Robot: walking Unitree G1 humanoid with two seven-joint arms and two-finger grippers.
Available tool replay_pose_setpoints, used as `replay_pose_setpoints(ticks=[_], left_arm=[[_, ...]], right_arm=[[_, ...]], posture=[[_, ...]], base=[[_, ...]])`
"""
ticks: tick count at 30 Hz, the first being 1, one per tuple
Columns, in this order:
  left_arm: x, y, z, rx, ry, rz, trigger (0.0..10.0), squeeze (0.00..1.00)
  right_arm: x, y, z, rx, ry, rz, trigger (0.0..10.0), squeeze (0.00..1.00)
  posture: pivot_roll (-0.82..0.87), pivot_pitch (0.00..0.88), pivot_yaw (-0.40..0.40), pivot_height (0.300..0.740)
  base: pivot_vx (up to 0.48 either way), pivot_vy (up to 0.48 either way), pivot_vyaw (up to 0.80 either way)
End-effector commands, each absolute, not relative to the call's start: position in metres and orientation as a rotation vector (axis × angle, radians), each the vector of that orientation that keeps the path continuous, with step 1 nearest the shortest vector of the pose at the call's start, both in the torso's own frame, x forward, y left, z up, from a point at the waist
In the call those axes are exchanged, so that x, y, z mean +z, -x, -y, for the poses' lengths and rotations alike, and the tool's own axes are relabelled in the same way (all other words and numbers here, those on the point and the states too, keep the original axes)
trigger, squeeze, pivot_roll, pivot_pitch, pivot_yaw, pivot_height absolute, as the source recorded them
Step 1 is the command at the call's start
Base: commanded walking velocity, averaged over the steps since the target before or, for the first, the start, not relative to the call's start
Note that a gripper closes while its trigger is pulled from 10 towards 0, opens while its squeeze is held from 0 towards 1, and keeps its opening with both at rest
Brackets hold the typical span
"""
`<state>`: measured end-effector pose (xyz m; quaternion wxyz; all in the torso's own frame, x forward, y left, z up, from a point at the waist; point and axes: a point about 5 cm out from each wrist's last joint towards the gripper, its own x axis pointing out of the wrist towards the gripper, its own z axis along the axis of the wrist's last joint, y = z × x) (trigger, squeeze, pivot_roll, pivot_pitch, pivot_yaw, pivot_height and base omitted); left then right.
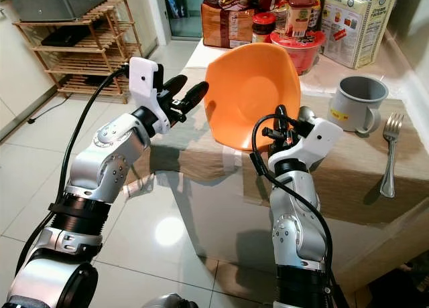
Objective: Setting the table
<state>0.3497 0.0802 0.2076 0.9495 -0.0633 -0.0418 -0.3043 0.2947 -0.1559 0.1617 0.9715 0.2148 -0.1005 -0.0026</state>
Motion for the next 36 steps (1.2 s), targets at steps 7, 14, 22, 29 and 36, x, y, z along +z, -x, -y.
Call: replay_pose_setpoints(ticks=[7, 14, 22, 29, 36], left_arm=[[0.197, -0.346, -0.085, -0.577, 0.086, 0.084, 10.0, 0.00], [0.175, -0.338, -0.093, -0.500, 0.095, 0.058, 10.0, 0.00], [0.170, -0.341, -0.088, -0.454, 0.130, 0.040, 10.0, 0.00], [0.173, -0.342, -0.085, -0.458, 0.141, 0.050, 10.0, 0.00], [0.174, -0.345, -0.084, -0.454, 0.136, 0.054, 10.0, 0.00]], right_arm=[[0.171, -0.293, 0.150, 0.035, -0.352, 0.247, 0.0, 0.00], [0.182, -0.284, 0.148, 0.039, -0.152, 0.313, 0.0, 0.00], [0.171, -0.282, 0.148, 0.022, -0.108, 0.286, 0.0, 0.00], [0.170, -0.282, 0.148, 0.015, -0.109, 0.286, 0.0, 0.00], [0.167, -0.282, 0.148, 0.015, -0.107, 0.283, 0.0, 0.00]], posture=[[0.01, 0.000, 0.091, 0.736], [0.00, 0.000, 0.090, 0.736], [0.00, 0.000, 0.088, 0.736], [0.00, 0.000, 0.090, 0.736], [0.00, 0.000, 0.090, 0.736]], base=[[0.000, 0.000, 0.00], [0.000, 0.000, 0.00], [0.000, 0.000, 0.00], [-0.282, 0.000, 0.00], [-0.455, 0.000, 0.00]])
